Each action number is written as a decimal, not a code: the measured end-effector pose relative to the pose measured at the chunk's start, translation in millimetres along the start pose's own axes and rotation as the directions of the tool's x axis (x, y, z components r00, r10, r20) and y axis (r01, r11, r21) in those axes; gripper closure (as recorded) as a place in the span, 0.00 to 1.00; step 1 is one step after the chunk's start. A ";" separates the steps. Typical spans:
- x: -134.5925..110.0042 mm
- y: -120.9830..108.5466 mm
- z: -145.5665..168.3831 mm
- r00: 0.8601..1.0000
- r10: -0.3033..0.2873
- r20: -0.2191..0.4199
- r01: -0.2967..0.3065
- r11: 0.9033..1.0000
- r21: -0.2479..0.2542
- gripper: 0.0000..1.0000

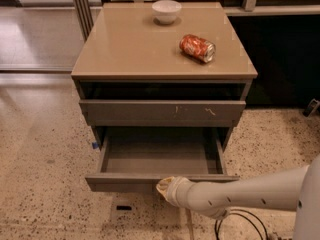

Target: Close middle drawer

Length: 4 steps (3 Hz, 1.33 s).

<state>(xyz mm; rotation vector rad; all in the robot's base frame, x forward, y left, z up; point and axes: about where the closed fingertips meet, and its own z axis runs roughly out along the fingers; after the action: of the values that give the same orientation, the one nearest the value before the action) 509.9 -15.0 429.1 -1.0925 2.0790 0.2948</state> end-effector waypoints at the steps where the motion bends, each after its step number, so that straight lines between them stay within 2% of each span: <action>1: -13.2 -24.3 17.1 0.998 0.041 0.040 -0.042 0.998 0.038 1.00; 2: -13.3 -24.3 17.2 0.998 0.040 0.040 -0.042 0.998 0.038 1.00; 4: -22.6 -57.4 29.8 0.995 0.071 0.066 -0.075 0.995 0.066 1.00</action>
Offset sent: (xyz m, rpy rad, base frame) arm 0.0226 0.0017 -0.0018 0.0291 -0.0150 -0.0375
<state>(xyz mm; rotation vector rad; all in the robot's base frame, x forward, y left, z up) 578.1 -21.0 432.5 -0.9562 2.0598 0.2886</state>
